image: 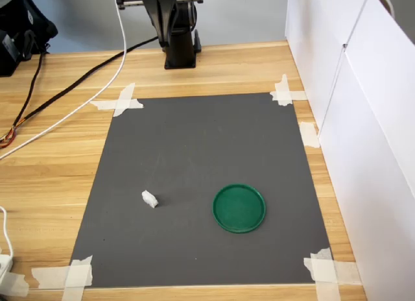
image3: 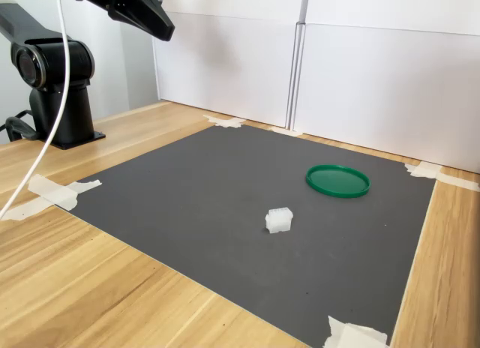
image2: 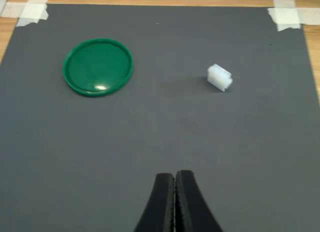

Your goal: Grasp a white terminal and put it in the green lid.

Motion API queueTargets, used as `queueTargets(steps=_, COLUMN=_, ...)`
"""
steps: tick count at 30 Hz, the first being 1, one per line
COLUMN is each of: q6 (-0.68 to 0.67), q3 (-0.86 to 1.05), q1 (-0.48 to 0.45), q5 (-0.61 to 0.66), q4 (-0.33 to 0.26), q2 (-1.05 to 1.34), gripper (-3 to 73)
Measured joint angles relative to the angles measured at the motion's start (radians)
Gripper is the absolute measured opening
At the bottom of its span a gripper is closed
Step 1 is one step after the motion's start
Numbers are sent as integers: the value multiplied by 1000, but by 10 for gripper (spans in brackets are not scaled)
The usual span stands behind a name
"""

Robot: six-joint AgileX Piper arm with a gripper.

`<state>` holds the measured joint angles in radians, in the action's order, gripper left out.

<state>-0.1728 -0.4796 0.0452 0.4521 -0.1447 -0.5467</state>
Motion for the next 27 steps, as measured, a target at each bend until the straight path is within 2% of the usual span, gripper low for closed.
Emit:
queueTargets(steps=11, q6=-11, q3=-269, q1=0, q5=13, q4=-4, q2=-339, gripper=-21)
queueTargets(steps=17, q6=-45, q3=-415, q1=0, q5=137, q4=13, q2=-493, gripper=-21)
queueTargets(steps=22, q6=-153, q3=-527, q1=0, q5=251, q4=19, q2=-614, gripper=-21)
queueTargets(steps=27, q6=-366, q3=-628, q1=0, q5=360, q4=23, q2=-720, gripper=-21)
